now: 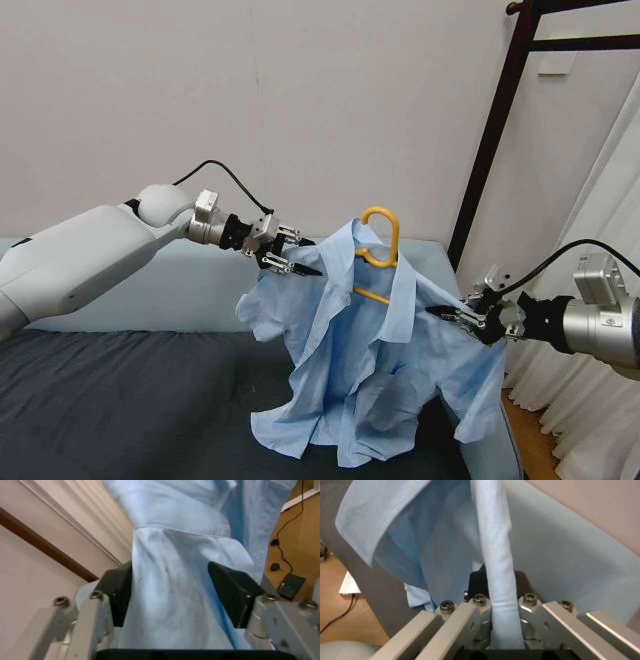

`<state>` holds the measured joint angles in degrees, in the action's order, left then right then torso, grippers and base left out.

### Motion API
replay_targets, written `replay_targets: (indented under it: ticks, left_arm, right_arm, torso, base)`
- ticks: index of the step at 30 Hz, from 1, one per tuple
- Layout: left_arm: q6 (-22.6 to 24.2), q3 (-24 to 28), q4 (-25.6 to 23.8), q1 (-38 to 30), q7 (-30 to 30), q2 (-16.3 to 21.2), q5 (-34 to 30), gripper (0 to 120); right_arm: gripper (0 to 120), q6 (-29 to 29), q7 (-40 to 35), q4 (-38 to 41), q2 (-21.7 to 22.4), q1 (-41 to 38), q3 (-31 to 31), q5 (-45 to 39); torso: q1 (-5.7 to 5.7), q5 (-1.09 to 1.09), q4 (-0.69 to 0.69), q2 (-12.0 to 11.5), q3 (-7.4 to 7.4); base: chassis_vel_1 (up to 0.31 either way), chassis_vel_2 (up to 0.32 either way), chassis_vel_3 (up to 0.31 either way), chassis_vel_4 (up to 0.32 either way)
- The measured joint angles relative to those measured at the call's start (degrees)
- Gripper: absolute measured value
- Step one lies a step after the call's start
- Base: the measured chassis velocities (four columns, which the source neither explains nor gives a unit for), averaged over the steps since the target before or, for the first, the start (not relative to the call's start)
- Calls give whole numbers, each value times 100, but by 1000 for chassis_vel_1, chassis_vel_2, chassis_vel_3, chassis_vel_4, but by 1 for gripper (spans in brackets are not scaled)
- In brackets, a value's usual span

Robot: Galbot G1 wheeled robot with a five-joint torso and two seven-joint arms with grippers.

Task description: Pick up the clothes from the sofa and hang them on the clothes hanger.

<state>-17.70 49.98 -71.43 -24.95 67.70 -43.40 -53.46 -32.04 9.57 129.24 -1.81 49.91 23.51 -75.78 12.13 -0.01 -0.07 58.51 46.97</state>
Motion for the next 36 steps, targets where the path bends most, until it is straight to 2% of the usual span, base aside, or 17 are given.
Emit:
replay_targets:
  ticks: [2, 4, 5, 9, 11, 14, 18, 21, 22, 24, 26, 27, 29, 31, 36]
  left_arm:
    - [-11, -33, -18, 0, 0, 21, 9, 69]
    - [-31, -169, -72, 18, -24, 79, 12, 79]
    - [-31, -169, -72, 18, -24, 79, 12, 79]
    - [-102, -597, -208, 277, -262, 211, 16, 97]
    - [-107, -777, -271, 409, -382, 248, 20, 98]
    - [-101, -1469, -633, 1036, -1200, 363, 54, 100]
    - [-46, -1813, -910, 1487, -1734, 397, 54, 100]
    - [27, -2262, -1441, 2205, -2651, 416, 72, 100]
    - [27, -2262, -1441, 2205, -2651, 416, 72, 100]
    - [122, -2523, -1962, 2683, -3634, 354, 75, 100]
    - [237, -2597, -2360, 2903, -4249, 257, 29, 100]
    - [237, -2597, -2360, 2903, -4249, 257, 29, 100]
    - [389, -2648, -2897, 3141, -5050, -25, -14, 100]
    - [501, -2639, -3223, 3275, -5590, -189, -41, 100]
    - [585, -2534, -3626, 3600, -5723, -274, 29, 100]
  right_arm:
    - [1, -20, -42, -14, -19, -6, 14, -42]
    - [1, -76, -166, -69, -50, -22, 45, -156]
    - [1, -76, -166, -69, -50, -22, 45, -156]
    - [1, -214, -566, -173, -112, -98, 133, -512]
    - [1, -252, -672, -192, -129, -129, 168, -603]
    - [1, -421, -1176, -197, -169, -268, 309, -1007]
    - [1, -588, -1637, -152, -200, -388, 418, -1330]
    - [1, -881, -2110, -172, -175, -637, 561, -1655]
    - [1, -881, -2110, -172, -175, -637, 561, -1655]
    - [1, -996, -2501, -159, 1, -896, 627, -1993]
    - [1, -1008, -2732, -111, 252, -979, 676, -2172]
    - [1, -1008, -2732, -111, 252, -979, 676, -2172]
    - [1, -1012, -3033, -114, 699, -864, 852, -2501]
    - [1, -1011, -3200, -191, 1001, -728, 940, -2594]
    - [1, -1007, -3338, -308, 1142, -644, 921, -2580]
  torso:
    - [0, 0, 0, 0, 0]
    - [0, 0, 0, 0, 0]
    - [0, 0, 0, 0, 0]
    - [0, 1, -1, 0, 0]
    - [0, 1, 0, 0, 0]
    - [0, 0, 1, 0, 0]
    - [0, -1, 1, 0, 0]
    - [0, 0, 1, 0, 0]
    - [0, 0, 1, 0, 0]
    - [0, 0, 1, 0, 0]
    - [0, 0, 0, 0, 0]
    - [0, 0, 0, 0, 0]
    - [0, 1, -2, 0, 0]
    - [0, 1, -4, 0, -1]
    - [0, 2, 0, 0, 0]
  base:
    - [0, 0, 0, 0]
    - [0, 0, 0, 0]
    - [0, 0, 0, 0]
    - [0, 0, 0, 0]
    - [0, 0, 0, 0]
    - [0, 0, 0, 0]
    - [0, 0, 0, 0]
    - [0, 0, 0, 0]
    - [0, 0, 0, 0]
    - [0, 0, 0, 0]
    - [0, 0, 0, 0]
    - [0, 0, 0, 0]
    - [0, 0, 0, 0]
    - [0, 0, 0, 0]
    - [0, 0, 0, 0]
